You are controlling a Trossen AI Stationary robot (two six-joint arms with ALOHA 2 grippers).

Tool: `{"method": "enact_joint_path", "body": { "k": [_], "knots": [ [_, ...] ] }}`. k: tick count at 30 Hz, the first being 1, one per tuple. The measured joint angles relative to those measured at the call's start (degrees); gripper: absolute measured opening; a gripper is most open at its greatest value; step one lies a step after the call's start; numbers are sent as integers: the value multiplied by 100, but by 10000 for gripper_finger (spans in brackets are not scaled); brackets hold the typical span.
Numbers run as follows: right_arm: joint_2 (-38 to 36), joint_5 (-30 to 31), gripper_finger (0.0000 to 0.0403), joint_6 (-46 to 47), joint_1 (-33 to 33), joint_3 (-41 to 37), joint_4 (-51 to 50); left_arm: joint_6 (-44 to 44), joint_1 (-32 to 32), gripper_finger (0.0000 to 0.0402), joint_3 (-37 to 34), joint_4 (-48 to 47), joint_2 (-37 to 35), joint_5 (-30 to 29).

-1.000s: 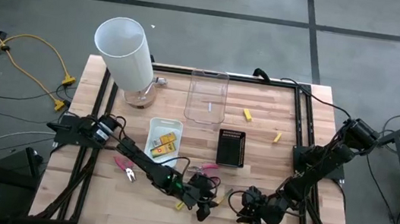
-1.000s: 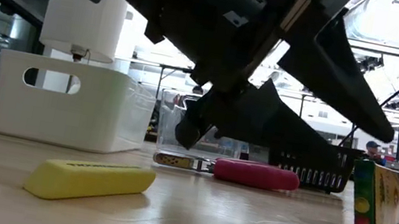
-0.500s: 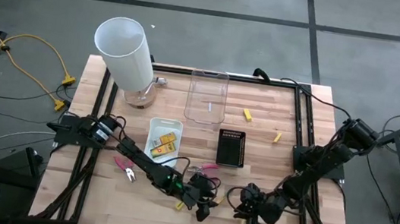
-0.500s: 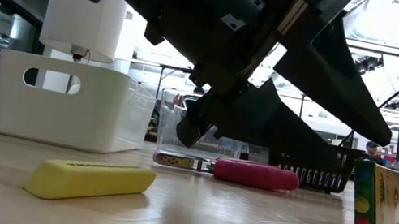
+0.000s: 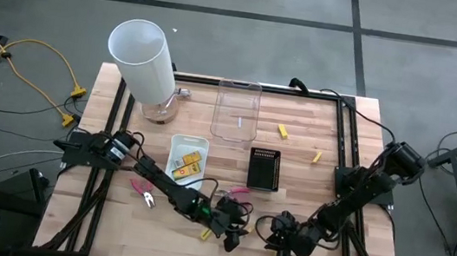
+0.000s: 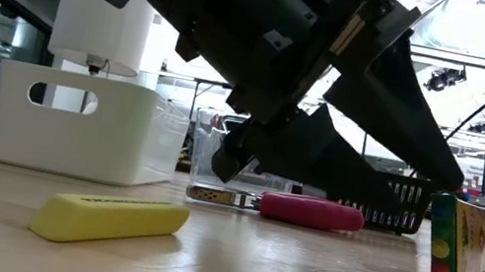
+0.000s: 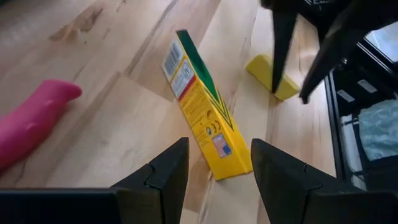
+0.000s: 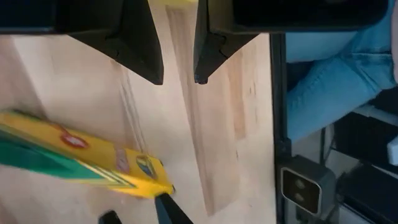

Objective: Pick & Place School Supplies
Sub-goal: Put the box of crayon into the white bin

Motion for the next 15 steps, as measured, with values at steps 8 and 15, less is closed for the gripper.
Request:
{"method": "enact_joint_path", "body": {
  "k": [8, 15],
  "knots": [
    [273, -55, 82, -365, -293, -2, 396, 8, 2, 169, 0, 39, -2, 111],
    [453, -286, 82, -581, -542, 0, 642, 111, 48, 169, 0, 50, -2, 193]
  ]
}}
